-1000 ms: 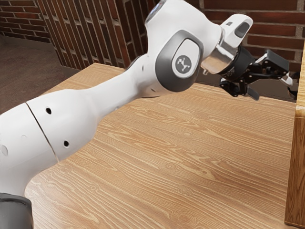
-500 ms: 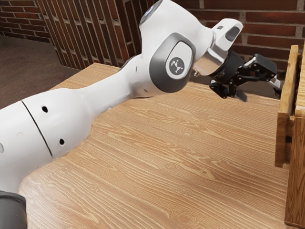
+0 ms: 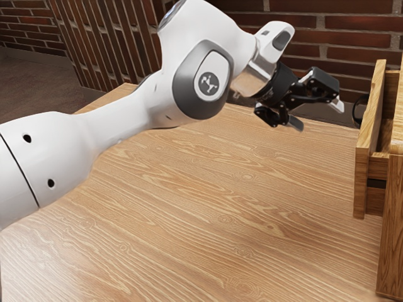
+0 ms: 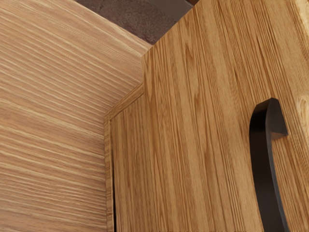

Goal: Pull the drawer handle with one arm to open the drawer

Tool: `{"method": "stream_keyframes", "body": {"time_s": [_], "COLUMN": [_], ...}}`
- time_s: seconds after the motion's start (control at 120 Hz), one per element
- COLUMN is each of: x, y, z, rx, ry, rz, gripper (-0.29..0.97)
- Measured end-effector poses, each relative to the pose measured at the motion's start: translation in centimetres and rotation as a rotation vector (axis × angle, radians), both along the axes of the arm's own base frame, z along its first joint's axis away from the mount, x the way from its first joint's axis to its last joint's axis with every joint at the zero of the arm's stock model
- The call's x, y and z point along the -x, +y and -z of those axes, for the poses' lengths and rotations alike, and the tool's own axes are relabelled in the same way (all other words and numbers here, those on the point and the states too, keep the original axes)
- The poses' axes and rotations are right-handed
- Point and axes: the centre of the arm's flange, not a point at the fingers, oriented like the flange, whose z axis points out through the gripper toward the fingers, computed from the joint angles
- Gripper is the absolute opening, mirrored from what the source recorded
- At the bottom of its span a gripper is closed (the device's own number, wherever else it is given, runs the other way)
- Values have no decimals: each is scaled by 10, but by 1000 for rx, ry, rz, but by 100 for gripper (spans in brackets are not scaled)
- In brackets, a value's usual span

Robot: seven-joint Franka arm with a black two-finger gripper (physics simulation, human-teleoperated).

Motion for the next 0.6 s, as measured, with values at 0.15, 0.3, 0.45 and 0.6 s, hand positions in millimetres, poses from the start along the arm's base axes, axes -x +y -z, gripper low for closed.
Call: {"method": "stream_keyframes", "body": {"time_s": [0.15, 0.3, 0.45, 0.6], "x": [-6, -15, -18, -23], "y": [-4, -9, -14, -15], "z": [-10, -3, 5, 16], "rx": [14, 18, 15, 10], "ry": [-31, -34, -30, -22], "rz": [1, 3, 5, 3], "gripper": [68, 68, 68, 68]}}
